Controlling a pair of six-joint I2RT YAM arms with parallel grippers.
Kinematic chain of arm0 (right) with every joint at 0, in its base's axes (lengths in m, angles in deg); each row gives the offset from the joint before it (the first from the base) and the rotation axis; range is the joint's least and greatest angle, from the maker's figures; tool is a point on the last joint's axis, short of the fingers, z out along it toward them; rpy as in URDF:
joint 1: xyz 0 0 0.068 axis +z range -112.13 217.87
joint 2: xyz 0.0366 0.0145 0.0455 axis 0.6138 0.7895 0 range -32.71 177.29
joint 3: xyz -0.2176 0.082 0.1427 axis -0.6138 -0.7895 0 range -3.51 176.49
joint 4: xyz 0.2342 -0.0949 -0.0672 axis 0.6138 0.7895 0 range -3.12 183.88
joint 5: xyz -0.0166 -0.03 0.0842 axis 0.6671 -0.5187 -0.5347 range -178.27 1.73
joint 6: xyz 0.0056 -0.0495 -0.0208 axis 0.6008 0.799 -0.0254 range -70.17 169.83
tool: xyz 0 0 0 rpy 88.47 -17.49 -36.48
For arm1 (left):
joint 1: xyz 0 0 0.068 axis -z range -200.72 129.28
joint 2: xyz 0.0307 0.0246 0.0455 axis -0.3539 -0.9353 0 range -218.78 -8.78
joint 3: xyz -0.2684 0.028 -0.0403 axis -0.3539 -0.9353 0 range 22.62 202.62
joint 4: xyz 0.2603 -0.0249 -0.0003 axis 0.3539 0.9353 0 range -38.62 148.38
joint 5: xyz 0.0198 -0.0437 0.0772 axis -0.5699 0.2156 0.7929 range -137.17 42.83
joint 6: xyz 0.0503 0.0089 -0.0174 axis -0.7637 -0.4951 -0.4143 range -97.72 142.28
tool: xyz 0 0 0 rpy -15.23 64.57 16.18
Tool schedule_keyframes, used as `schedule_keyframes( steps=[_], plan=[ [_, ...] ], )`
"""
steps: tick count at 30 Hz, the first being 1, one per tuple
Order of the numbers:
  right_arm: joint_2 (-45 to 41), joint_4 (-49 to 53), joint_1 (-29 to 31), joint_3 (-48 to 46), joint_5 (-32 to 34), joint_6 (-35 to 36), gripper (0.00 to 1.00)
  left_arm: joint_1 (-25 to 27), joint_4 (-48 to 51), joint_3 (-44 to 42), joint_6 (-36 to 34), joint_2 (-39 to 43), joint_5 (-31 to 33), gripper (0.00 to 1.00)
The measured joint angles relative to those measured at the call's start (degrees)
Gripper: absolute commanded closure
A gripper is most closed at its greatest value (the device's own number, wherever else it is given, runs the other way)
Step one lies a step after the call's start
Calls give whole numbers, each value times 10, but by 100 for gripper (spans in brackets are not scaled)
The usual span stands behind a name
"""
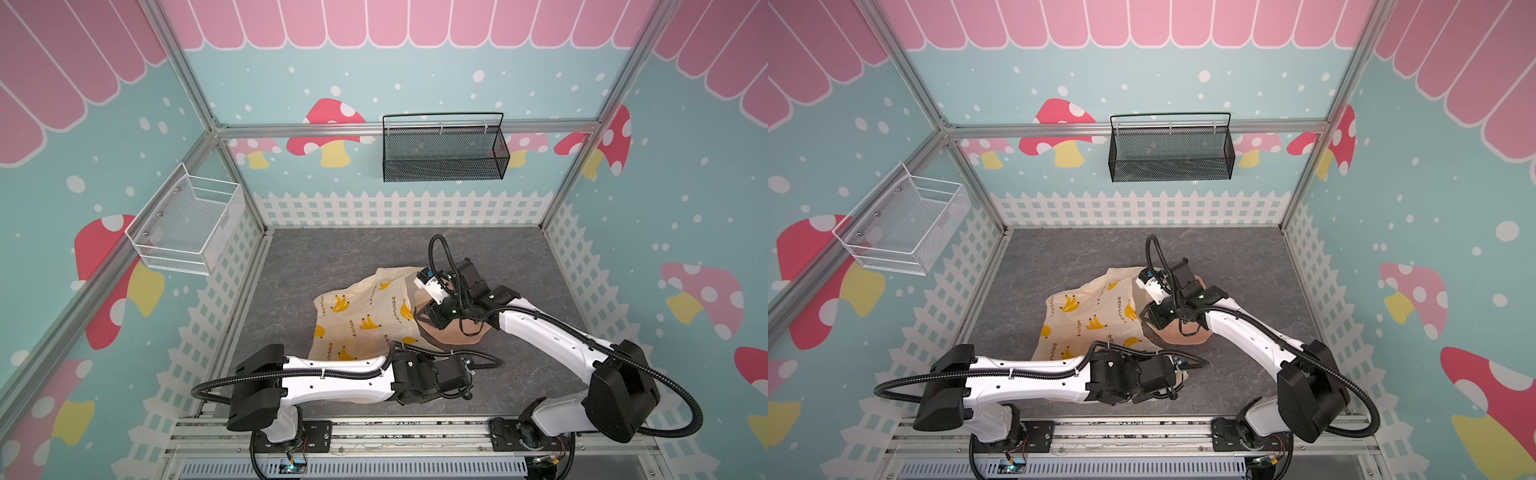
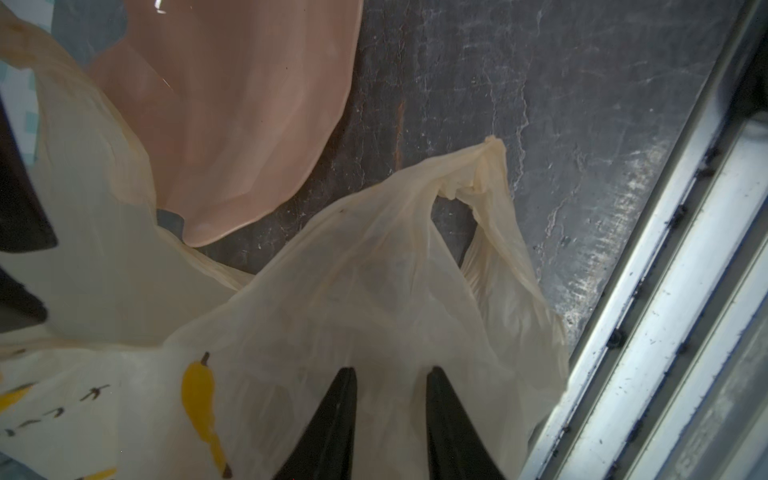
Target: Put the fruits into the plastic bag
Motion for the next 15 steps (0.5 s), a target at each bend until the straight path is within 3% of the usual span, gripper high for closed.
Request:
schedule_keyframes(
  steps=[2,11,12,13,14,15],
  plan=[
    [0,-1,0,0,0,-2,72,0,-9,-6,1,-1,-6,99],
    [1,-2,-15,0,-6,-6,75,0,-39,-33,20,17,-26,100],
    [1,-2,-17,0,-7,-8,75,0,-42,-38,23,24,-31,98],
    [1,-2,-19,-1,-8,-8,76,0,-44,-43,27,32,-37,90],
    [1,-3,-20,-1,-10,-9,76,0,-48,-49,31,42,-44,70],
    [1,-4,-21,-2,-11,-10,76,0,-52,-54,35,51,-52,57]
  ],
)
